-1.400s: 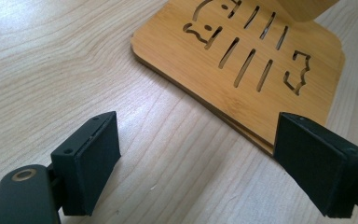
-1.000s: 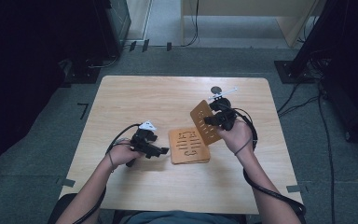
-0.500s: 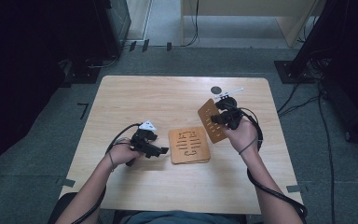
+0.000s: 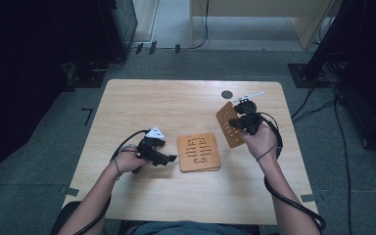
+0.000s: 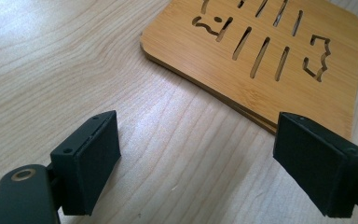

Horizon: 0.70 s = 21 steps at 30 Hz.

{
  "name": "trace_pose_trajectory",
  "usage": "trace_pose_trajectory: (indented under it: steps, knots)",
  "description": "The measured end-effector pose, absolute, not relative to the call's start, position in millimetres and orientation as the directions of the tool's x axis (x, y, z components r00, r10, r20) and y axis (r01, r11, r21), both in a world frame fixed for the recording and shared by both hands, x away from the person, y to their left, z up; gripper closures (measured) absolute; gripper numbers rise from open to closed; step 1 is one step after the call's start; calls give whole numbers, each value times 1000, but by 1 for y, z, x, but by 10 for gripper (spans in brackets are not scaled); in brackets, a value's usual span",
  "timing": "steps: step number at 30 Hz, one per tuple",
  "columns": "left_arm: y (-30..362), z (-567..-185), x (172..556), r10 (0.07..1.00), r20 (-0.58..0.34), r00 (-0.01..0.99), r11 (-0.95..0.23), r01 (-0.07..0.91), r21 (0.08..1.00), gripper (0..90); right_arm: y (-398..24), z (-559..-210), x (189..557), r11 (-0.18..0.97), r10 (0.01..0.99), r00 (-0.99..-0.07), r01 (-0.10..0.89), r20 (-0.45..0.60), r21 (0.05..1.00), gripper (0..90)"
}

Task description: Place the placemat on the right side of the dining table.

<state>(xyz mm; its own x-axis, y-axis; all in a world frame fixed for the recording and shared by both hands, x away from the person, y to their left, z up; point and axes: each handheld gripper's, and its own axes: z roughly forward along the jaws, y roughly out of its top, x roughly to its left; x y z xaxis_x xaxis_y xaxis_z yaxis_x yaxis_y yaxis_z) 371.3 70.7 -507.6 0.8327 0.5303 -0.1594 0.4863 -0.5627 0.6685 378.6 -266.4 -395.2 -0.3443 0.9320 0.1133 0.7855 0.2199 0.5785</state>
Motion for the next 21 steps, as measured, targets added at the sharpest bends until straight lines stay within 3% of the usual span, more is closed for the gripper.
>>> trace_pose_trajectory:
  steps: [21]
  knots:
    - [69,-510,369,524,-129,842,-564,456,689,135,-293,-394,380,182,960,-273,785,68,592,874]
